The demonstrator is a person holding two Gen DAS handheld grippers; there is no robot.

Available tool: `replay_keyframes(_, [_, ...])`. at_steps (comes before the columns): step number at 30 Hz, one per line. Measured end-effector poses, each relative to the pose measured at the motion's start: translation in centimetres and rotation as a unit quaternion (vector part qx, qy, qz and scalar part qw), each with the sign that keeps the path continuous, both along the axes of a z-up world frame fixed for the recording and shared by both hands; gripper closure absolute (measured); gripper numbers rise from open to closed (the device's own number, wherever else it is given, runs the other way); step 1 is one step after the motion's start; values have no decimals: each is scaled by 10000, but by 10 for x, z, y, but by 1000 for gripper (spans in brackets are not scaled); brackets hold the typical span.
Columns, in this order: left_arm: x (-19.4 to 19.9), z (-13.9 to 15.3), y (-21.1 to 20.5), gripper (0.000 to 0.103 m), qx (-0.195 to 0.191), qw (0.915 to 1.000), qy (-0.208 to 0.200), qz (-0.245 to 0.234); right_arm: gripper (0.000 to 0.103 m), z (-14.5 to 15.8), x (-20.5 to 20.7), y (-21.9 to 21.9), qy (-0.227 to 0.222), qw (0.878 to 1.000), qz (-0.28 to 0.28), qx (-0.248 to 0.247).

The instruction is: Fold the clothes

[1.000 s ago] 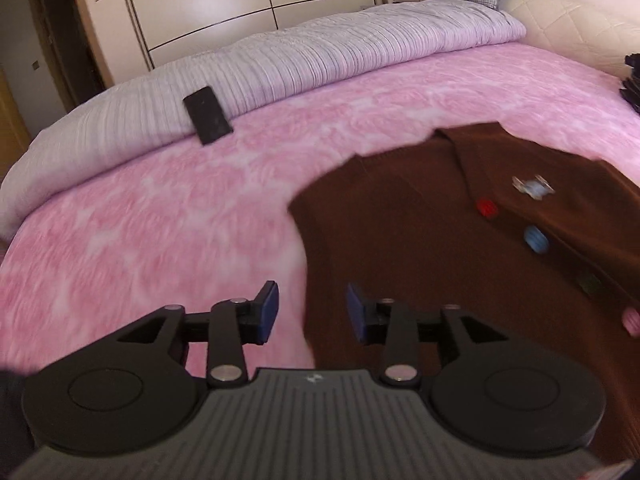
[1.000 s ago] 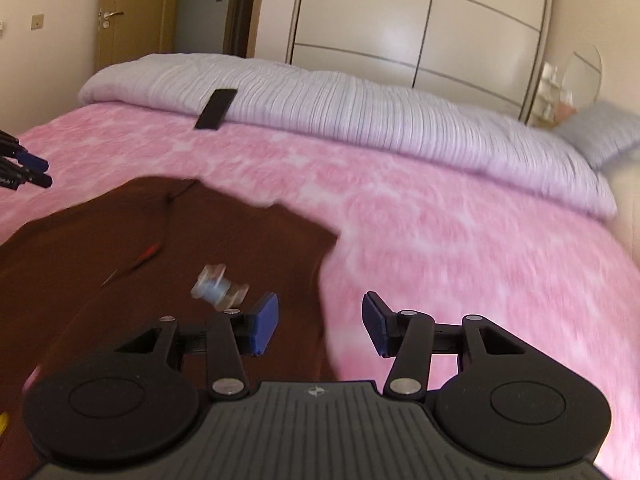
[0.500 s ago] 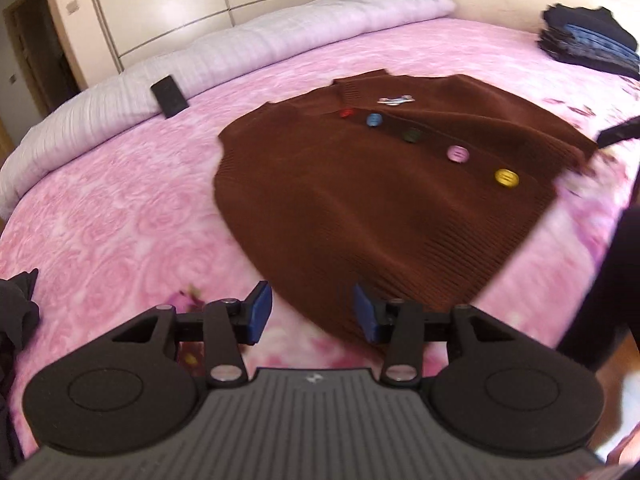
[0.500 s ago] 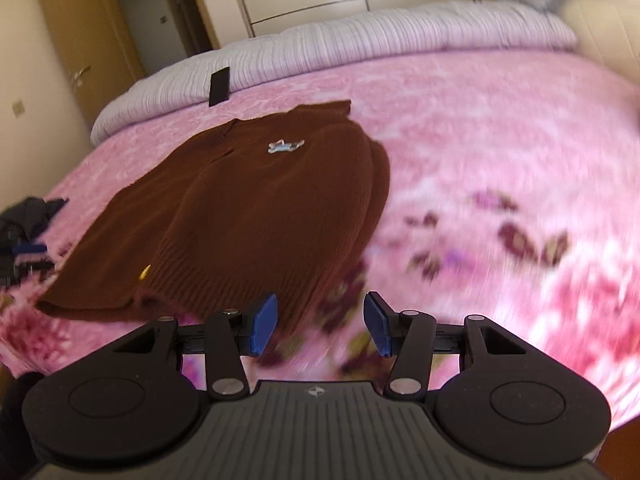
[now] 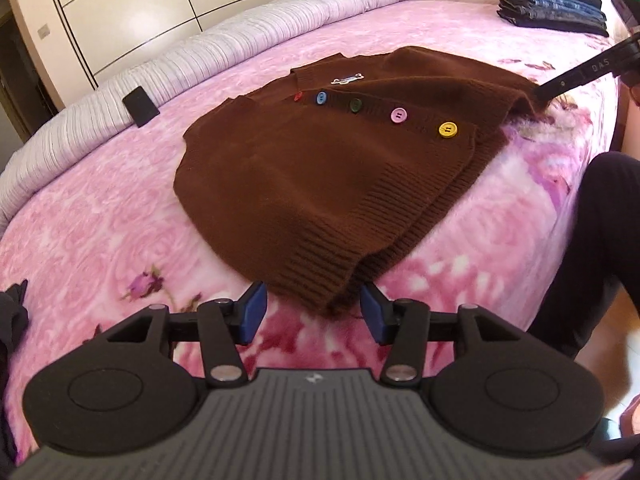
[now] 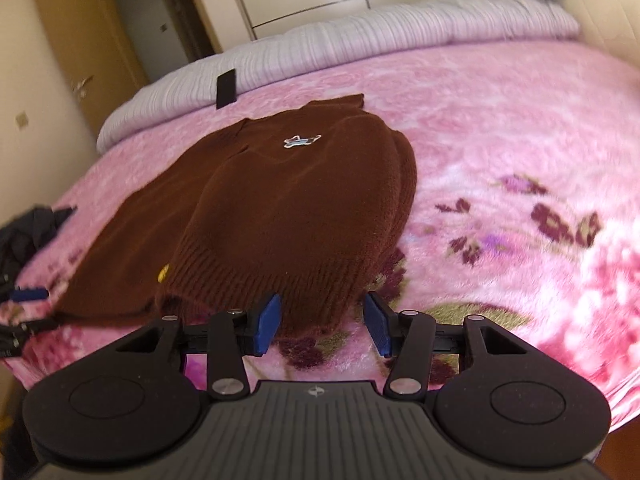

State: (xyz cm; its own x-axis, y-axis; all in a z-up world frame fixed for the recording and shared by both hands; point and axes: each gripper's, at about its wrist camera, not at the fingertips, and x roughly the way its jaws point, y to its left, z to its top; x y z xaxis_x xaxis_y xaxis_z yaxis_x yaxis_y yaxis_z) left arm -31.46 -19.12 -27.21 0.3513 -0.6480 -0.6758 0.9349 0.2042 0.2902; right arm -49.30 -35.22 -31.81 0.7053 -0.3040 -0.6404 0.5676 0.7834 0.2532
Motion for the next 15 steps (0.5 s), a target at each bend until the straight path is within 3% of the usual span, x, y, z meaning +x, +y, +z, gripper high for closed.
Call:
replay_keyframes(2, [2, -1, -6, 60, -21, 9999, -1, 161, 51, 0, -2, 6, 95, 9997, 13, -241])
replay_keyframes(4, [5, -1, -10, 73, -48, 9994, 1, 355, 47, 0, -3, 13, 195, 9986, 57, -487])
replay_keyframes(5, [7, -1, -11, 93, -65, 9989, 1, 469, 41, -1, -2, 18, 302, 9971, 97, -699])
replay_keyframes(6, [9, 1, -10, 101, -113, 9983, 1, 564, 39, -1, 0, 24, 424, 9945, 167, -940])
replay_keyframes(10, [22, 17, 1, 102, -497, 9928, 319, 1039, 38, -6, 8, 40, 587, 9875, 394, -1408])
replay_keyframes(15, [29, 37, 8, 102, -671, 9902, 458, 1134, 40, -13, 15, 37, 507, 9872, 169, -1504])
